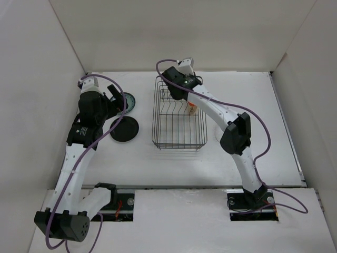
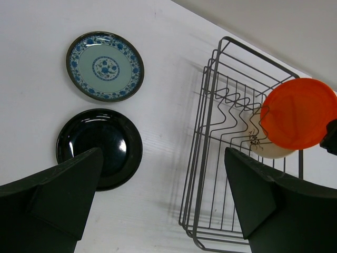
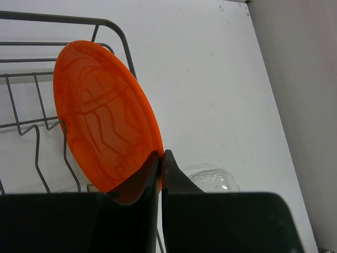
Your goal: Load the plates into the dish rack
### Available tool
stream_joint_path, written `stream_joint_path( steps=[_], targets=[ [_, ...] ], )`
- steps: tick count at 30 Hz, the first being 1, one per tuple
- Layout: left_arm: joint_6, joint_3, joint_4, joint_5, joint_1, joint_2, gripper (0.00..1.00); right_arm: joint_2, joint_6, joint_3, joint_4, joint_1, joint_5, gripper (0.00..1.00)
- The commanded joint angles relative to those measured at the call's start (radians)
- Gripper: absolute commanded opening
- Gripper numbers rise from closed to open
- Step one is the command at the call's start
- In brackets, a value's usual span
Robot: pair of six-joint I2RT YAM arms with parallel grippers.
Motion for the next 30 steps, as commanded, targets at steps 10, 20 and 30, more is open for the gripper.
stream_joint_path(
  steps=[10, 20, 30],
  targets=[
    [-0.004, -0.002, 0.044, 0.002, 0.004, -0.028, 1.00, 0.019, 0.001, 0.001, 0.031, 0.017, 0.009, 0.26],
    [-0.004, -0.011, 0.044, -0.007, 0.004, -0.028, 1.00, -0.058, 0.051, 0.010, 0.020, 0.035, 0.000, 0.39],
    [-0.004, -0.011, 0.056, 0.058, 0.004, -0.008, 1.00, -0.842, -0.039, -0.983, 0.699, -0.510, -1.125, 0.60]
  ],
)
